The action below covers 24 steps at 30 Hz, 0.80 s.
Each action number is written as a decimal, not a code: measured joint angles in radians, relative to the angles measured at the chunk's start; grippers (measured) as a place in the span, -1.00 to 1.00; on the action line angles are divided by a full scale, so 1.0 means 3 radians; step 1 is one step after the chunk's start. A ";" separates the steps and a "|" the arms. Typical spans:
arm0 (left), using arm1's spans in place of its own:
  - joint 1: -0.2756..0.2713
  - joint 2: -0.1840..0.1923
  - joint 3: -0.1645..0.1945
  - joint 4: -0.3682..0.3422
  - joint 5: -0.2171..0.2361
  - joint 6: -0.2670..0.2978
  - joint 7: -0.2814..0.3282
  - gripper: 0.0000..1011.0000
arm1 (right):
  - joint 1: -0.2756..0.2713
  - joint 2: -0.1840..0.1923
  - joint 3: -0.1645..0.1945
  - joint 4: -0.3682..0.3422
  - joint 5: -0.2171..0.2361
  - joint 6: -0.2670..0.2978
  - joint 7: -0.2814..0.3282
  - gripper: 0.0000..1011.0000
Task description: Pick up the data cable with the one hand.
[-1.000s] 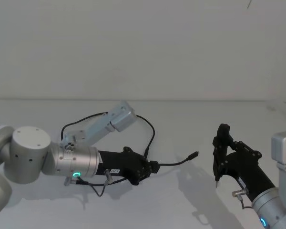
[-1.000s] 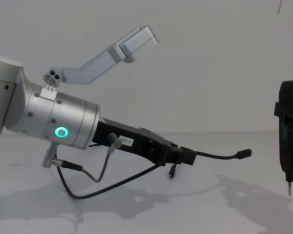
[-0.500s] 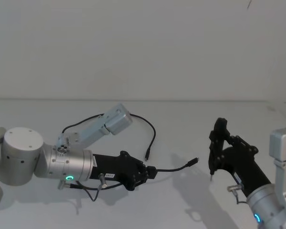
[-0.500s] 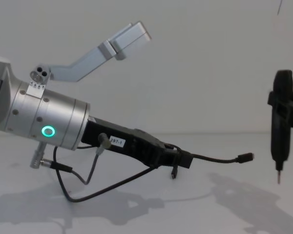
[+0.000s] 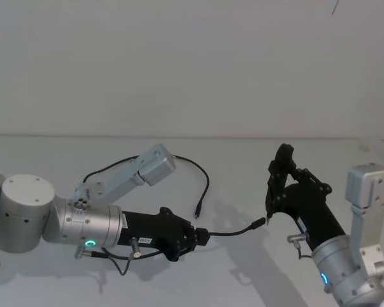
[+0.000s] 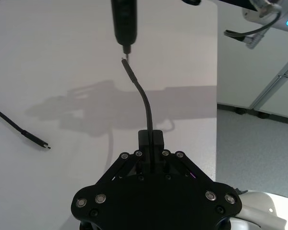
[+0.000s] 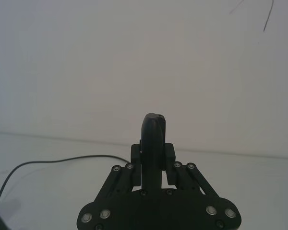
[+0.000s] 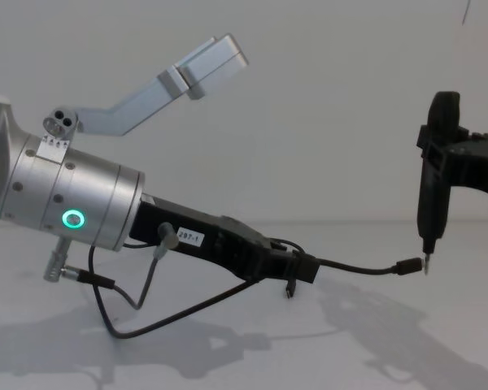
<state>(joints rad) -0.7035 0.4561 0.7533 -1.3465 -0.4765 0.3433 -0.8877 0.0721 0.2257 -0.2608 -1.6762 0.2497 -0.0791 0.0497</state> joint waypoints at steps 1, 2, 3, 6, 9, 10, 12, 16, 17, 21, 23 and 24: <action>0.0000 0.0001 0.0000 -0.0001 -0.0001 0.0000 -0.0001 -0.92 | 0.0012 -0.0009 -0.0001 0.0018 -0.0007 -0.0017 -0.0001 -0.45; 0.0000 0.0003 0.0000 -0.0003 -0.0002 0.0001 -0.0003 -0.92 | 0.0038 -0.0027 -0.0002 0.0063 -0.0019 -0.0045 -0.0003 -0.45; 0.0001 0.0004 0.0000 -0.0005 -0.0002 0.0001 -0.0004 -0.92 | 0.0049 -0.0034 -0.0002 0.0082 -0.0024 -0.0057 -0.0004 -0.45; 0.0002 0.0008 0.0000 -0.0009 -0.0004 0.0002 -0.0007 -0.92 | 0.0095 -0.0060 0.0001 0.0153 -0.0046 -0.0103 -0.0005 -0.45; 0.0003 0.0010 0.0000 -0.0012 -0.0005 0.0003 -0.0008 -0.92 | 0.0123 -0.0076 0.0007 0.0205 -0.0063 -0.0133 -0.0008 -0.45; 0.0003 0.0011 0.0000 -0.0012 -0.0005 0.0003 -0.0008 -0.92 | 0.0139 -0.0086 0.0012 0.0236 -0.0072 -0.0149 -0.0011 -0.45; 0.0004 0.0012 0.0001 -0.0013 -0.0006 0.0004 -0.0009 -0.92 | 0.0158 -0.0096 0.0018 0.0266 -0.0082 -0.0163 -0.0014 -0.45; 0.0005 0.0014 0.0000 -0.0016 -0.0008 0.0005 -0.0011 -0.92 | 0.0200 -0.0122 0.0034 0.0337 -0.0100 -0.0192 -0.0017 -0.45; 0.0005 0.0014 0.0000 -0.0016 -0.0008 0.0005 -0.0011 -0.92 | 0.0205 -0.0126 0.0037 0.0346 -0.0103 -0.0194 -0.0018 -0.45; 0.0005 0.0015 0.0000 -0.0018 -0.0009 0.0005 -0.0012 -0.92 | 0.0231 -0.0147 0.0050 0.0385 -0.0116 -0.0202 -0.0018 -0.45; 0.0005 0.0016 0.0000 -0.0018 -0.0009 0.0005 -0.0013 -0.92 | 0.0238 -0.0152 0.0054 0.0395 -0.0120 -0.0203 -0.0018 -0.45; 0.0005 0.0016 0.0000 -0.0019 -0.0009 0.0005 -0.0013 -0.92 | 0.0243 -0.0157 0.0057 0.0405 -0.0123 -0.0205 -0.0018 -0.45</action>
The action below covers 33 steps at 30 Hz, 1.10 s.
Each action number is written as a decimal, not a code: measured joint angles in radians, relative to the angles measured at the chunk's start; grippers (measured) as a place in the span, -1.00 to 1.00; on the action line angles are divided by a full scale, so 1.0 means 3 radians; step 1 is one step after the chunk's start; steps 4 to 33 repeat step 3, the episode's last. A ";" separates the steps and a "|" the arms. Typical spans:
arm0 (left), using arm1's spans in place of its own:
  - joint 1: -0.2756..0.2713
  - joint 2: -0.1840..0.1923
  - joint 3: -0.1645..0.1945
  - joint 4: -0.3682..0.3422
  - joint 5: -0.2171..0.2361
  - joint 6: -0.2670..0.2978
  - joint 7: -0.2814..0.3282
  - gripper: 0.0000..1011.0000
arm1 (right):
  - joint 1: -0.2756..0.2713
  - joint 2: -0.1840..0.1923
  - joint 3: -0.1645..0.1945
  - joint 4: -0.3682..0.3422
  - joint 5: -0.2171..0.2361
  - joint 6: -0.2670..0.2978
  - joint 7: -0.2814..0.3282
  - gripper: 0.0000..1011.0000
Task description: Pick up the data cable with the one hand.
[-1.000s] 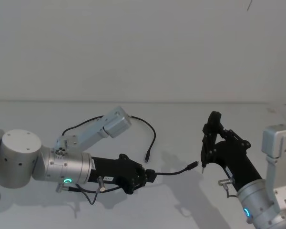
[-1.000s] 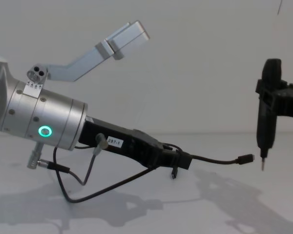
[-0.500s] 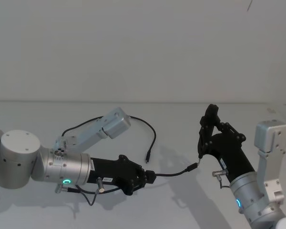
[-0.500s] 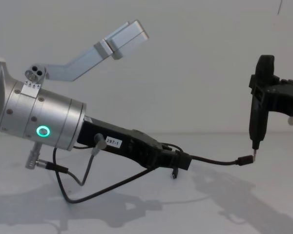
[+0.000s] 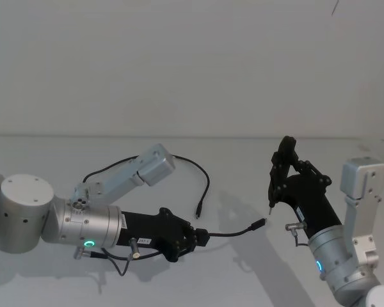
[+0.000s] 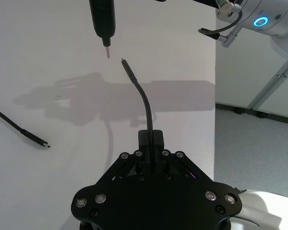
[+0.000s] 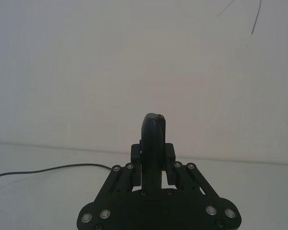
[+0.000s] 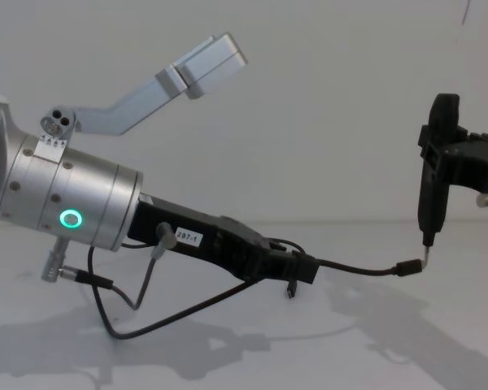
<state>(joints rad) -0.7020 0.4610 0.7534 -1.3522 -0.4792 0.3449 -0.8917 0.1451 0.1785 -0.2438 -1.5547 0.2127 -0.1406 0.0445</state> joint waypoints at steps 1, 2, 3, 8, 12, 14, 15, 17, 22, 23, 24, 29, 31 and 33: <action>0.0000 0.0000 0.0000 0.0000 0.0000 0.0000 0.0000 -0.92 | 0.0000 0.0000 0.0000 0.0000 0.0000 0.0000 0.0000 -0.45; 0.0000 0.0001 0.0000 -0.0001 0.0000 0.0000 -0.0001 -0.92 | 0.0005 -0.0004 0.0002 0.0008 -0.0003 -0.0002 0.0000 -0.45; 0.0000 0.0001 0.0000 -0.0002 0.0000 0.0000 -0.0001 -0.92 | 0.0009 -0.0007 0.0004 0.0015 -0.0007 -0.0003 0.0001 -0.45; 0.0000 0.0001 0.0000 -0.0002 0.0000 0.0000 -0.0001 -0.92 | 0.0009 -0.0007 0.0004 0.0015 -0.0007 -0.0003 0.0001 -0.45; 0.0000 0.0001 0.0000 -0.0002 0.0000 0.0000 -0.0001 -0.92 | 0.0009 -0.0007 0.0004 0.0015 -0.0007 -0.0003 0.0001 -0.45; 0.0000 0.0001 0.0000 -0.0002 0.0000 0.0000 -0.0001 -0.92 | 0.0009 -0.0007 0.0004 0.0015 -0.0007 -0.0003 0.0001 -0.45; 0.0000 0.0001 0.0000 -0.0002 0.0000 0.0000 -0.0001 -0.92 | 0.0009 -0.0007 0.0004 0.0015 -0.0007 -0.0003 0.0001 -0.45; 0.0000 0.0001 0.0000 -0.0002 0.0000 0.0000 -0.0001 -0.92 | 0.0009 -0.0007 0.0004 0.0015 -0.0007 -0.0003 0.0001 -0.45; 0.0000 0.0001 0.0000 -0.0002 0.0000 0.0000 -0.0001 -0.92 | 0.0009 -0.0007 0.0004 0.0015 -0.0007 -0.0003 0.0001 -0.45; 0.0000 0.0001 0.0000 -0.0002 0.0000 0.0000 -0.0001 -0.92 | 0.0009 -0.0007 0.0004 0.0015 -0.0007 -0.0003 0.0001 -0.45; 0.0000 0.0001 0.0000 -0.0002 0.0000 0.0000 -0.0001 -0.92 | 0.0009 -0.0007 0.0004 0.0015 -0.0007 -0.0003 0.0001 -0.45; 0.0000 0.0001 0.0000 -0.0002 0.0000 0.0000 -0.0001 -0.92 | 0.0009 -0.0007 0.0004 0.0015 -0.0007 -0.0003 0.0001 -0.45; 0.0000 0.0001 0.0000 -0.0002 0.0000 0.0000 -0.0001 -0.92 | 0.0009 -0.0007 0.0004 0.0015 -0.0007 -0.0003 0.0001 -0.45; 0.0000 0.0001 0.0000 -0.0002 0.0000 0.0000 -0.0001 -0.92 | 0.0009 -0.0007 0.0004 0.0015 -0.0007 -0.0003 0.0001 -0.45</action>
